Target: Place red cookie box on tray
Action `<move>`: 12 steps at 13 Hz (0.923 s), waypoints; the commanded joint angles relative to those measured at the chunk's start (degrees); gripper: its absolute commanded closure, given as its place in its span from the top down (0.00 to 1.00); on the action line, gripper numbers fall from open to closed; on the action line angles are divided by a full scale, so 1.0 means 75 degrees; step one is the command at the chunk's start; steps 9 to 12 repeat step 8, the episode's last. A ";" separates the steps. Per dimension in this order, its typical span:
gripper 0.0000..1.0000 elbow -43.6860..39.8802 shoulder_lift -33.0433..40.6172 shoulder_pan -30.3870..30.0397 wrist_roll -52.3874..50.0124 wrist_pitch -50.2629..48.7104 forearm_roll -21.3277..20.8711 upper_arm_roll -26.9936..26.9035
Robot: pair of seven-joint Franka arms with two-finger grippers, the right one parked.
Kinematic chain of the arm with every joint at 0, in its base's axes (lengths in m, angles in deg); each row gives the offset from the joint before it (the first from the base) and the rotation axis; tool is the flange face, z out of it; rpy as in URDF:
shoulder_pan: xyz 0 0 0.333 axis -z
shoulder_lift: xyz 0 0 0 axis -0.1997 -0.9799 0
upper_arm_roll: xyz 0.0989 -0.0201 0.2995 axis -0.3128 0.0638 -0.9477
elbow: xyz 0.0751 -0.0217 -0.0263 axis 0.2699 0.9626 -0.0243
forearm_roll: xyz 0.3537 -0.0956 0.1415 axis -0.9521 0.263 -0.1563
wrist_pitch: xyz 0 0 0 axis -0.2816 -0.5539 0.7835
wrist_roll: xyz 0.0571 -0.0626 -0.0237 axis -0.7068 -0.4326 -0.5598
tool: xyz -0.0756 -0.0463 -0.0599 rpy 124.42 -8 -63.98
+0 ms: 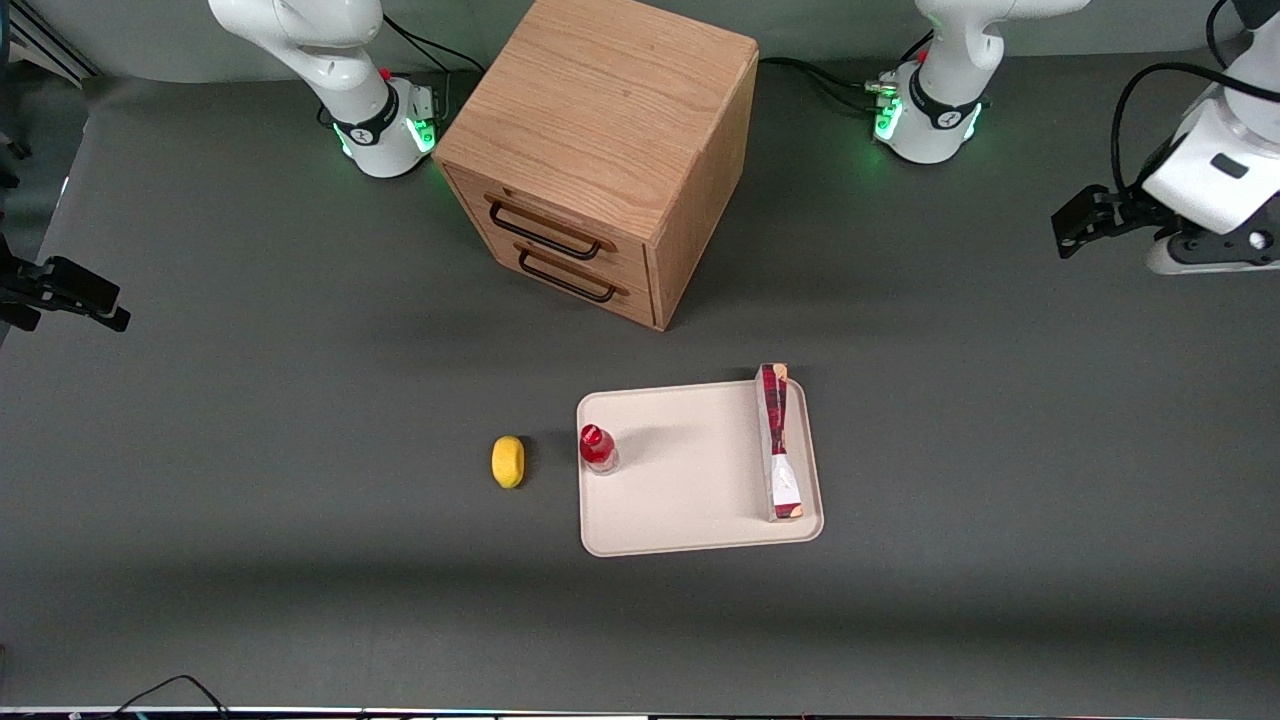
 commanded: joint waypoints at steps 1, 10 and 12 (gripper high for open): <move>1.00 0.1173 0.0572 0.0080 0.0088 0.0902 0.0108 -0.0075; 1.00 0.0119 -0.0401 0.0080 0.0100 0.0787 0.0108 -0.0063; 1.00 0.0119 -0.0401 0.0080 0.0100 0.0787 0.0108 -0.0063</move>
